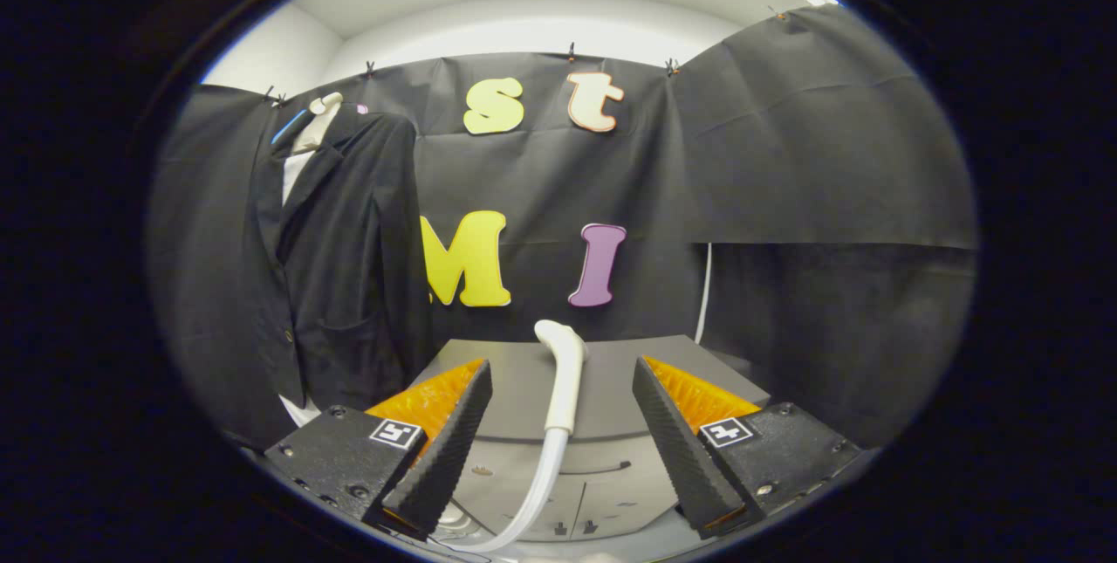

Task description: Iron the clothes twice with a garment steamer, once on the left side and once on the right side.

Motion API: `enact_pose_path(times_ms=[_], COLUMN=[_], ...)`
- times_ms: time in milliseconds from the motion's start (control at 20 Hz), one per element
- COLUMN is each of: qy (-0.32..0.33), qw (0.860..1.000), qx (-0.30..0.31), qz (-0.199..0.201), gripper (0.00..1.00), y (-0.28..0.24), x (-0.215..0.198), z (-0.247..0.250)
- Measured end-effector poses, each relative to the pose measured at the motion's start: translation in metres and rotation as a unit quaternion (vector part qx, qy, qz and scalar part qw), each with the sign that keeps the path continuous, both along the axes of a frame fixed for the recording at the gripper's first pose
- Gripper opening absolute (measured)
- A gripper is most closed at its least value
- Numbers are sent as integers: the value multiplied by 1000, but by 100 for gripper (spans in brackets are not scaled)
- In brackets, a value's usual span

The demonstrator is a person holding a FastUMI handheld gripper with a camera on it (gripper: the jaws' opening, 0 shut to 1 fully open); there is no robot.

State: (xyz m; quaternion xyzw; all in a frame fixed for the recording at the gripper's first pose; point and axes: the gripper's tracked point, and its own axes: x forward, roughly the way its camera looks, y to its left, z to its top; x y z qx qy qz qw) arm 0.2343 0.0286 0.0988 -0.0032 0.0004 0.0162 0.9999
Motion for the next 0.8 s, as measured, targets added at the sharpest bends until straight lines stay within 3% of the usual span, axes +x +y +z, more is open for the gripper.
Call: enact_pose_path(times_ms=[450, 800], qy=[63, 143], qw=[997, 989], qx=[-21, -18], qz=[28, 34], gripper=[100, 100], y=[4, -3], x=[137, 204], z=[-22, -75])
